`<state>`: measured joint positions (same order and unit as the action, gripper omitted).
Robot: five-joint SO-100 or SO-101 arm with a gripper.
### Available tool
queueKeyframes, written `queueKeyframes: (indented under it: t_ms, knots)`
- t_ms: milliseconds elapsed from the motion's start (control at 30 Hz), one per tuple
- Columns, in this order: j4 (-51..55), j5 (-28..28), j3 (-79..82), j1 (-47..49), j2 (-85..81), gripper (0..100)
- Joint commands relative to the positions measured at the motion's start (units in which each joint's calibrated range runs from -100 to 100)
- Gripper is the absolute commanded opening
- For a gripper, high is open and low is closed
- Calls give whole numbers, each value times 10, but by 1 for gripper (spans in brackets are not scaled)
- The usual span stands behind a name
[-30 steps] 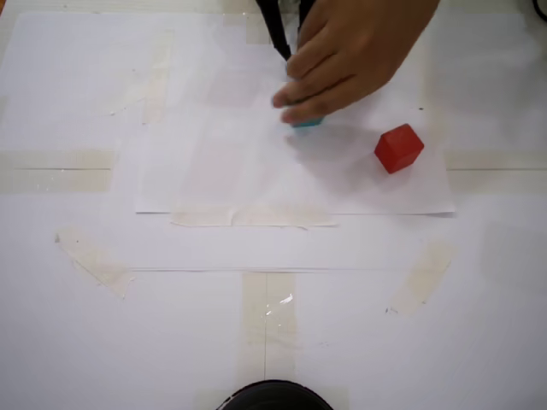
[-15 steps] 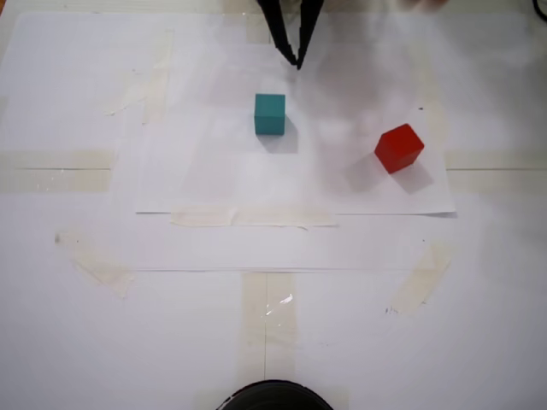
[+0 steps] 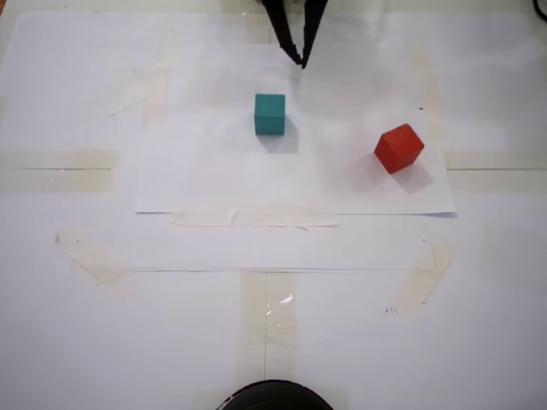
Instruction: Put the red cube on the top of the blue cube.
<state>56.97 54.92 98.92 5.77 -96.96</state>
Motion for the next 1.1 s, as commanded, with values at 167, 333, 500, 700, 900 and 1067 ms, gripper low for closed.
queueKeyframes:
  t_ms: [167,333,500,700,900,1067]
  knots:
    - [70,-10,-123,27,37,0]
    - [120,-28,-259,32,171,0]
    - [163,-51,-434,46,344,0]
    - [211,-67,-606,66,504,0]
    - [253,-77,-753,75,619,0]
    - [245,-77,-803,81,649,0]
